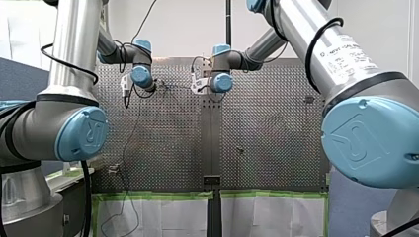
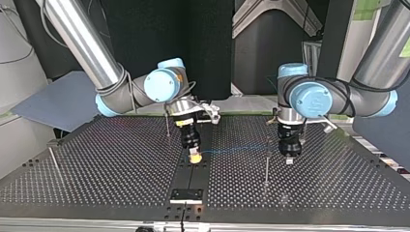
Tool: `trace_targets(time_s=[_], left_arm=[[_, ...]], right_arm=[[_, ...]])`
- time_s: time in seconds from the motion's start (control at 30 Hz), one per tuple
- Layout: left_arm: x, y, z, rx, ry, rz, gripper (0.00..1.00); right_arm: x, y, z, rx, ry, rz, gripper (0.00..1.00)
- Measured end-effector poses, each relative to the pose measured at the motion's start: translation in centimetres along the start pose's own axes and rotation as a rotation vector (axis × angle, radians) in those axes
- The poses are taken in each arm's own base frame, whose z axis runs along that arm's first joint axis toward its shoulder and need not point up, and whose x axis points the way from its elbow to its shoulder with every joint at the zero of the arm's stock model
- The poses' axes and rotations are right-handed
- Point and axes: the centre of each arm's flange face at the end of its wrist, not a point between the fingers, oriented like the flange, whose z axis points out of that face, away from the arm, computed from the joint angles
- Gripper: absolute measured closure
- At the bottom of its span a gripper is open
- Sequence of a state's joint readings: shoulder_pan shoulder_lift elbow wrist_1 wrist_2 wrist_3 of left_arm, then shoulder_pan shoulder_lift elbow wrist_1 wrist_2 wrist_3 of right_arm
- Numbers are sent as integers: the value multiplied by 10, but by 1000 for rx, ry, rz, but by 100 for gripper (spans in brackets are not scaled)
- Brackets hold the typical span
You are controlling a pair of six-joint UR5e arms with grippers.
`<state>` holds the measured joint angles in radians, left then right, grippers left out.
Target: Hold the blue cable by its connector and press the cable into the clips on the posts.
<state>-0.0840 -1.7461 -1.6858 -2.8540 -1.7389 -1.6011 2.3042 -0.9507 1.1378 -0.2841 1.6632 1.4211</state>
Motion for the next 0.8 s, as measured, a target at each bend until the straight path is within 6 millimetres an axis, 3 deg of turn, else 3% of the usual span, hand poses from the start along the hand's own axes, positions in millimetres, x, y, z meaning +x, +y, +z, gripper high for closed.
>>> trace_targets(time_s=[0.43,0.47,0.5,0.57,0.6,0.67,0.7,0.73,0.77,0.8], left_arm=[[-7,5,7,-57,-70,-32,100],[-8,5,7,-63,-73,-33,86],[-8,6,6,-69,-75,-35,86],[-8,5,5,-80,-75,-37,73],[-8,5,5,-84,-73,-37,73],[-7,5,3,-89,-62,-37,49],[-6,4,3,-90,-57,-37,49],[-5,4,2,-90,-52,-37,24],[-5,4,1,-90,-48,-36,6],[-5,4,1,-91,-43,-34,6]], right_arm=[[-3,8,2,-7,-4,5,100],[-3,8,2,-7,-4,6,100],[-3,8,2,-7,-4,8,100],[-3,8,2,-7,-5,12,100],[-3,8,2,-6,-6,13,100],[-3,8,2,-6,-7,14,100],[-3,8,2,-5,-8,14,100],[-3,8,2,-5,-9,14,100],[-3,8,2,-5,-9,14,100],[-4,8,2,-5,-10,14,100]])
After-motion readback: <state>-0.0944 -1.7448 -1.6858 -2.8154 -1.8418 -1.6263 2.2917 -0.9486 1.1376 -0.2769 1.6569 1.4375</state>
